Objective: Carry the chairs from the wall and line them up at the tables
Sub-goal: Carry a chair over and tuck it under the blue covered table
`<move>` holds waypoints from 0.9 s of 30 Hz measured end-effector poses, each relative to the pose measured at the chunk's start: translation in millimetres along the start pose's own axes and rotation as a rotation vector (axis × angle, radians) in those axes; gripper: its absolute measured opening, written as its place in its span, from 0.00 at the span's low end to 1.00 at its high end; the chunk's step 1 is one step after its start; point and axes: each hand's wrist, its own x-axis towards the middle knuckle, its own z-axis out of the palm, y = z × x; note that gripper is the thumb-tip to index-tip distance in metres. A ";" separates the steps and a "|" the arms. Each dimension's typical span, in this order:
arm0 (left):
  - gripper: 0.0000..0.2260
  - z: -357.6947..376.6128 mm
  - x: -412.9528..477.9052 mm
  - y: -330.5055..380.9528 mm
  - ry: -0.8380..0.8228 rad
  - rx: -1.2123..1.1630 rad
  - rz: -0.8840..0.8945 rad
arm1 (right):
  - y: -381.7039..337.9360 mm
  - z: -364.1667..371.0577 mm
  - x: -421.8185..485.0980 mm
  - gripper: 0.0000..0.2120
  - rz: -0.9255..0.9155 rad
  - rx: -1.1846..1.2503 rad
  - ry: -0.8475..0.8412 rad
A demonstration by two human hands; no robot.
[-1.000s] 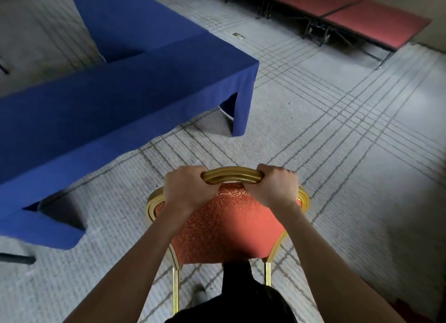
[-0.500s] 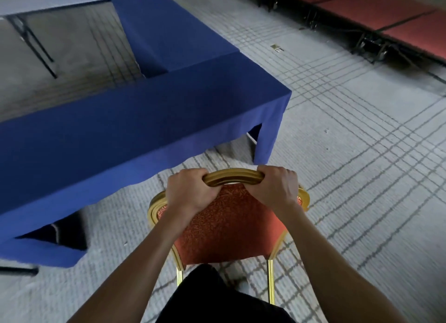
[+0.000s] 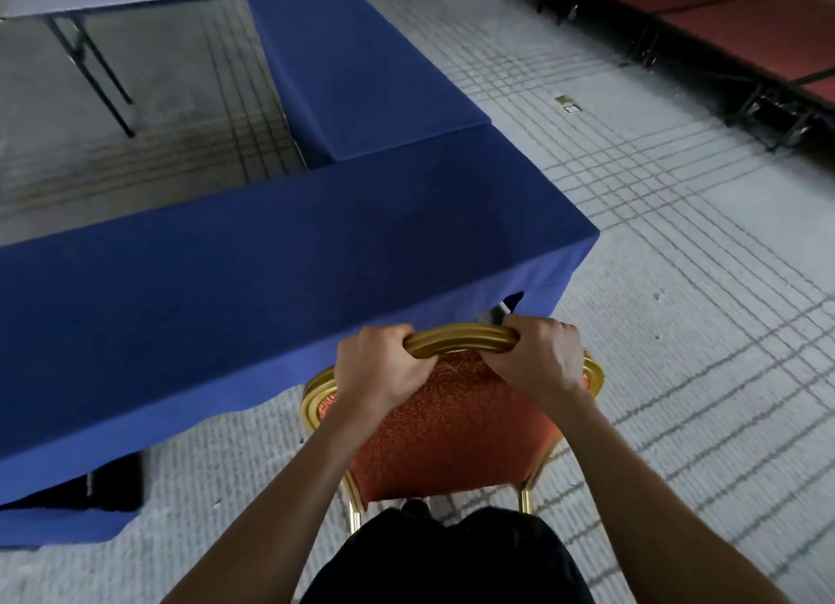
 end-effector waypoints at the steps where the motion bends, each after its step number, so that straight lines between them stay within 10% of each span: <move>1: 0.21 1.3 11.0 1.3 0.012 0.008 0.009 | 2.8 2.5 11.6 0.21 -0.005 -0.012 -0.004; 27: 0.19 93.1 259.5 67.0 0.262 0.105 -0.103 | 108.6 83.8 314.7 0.16 -0.396 0.205 -0.063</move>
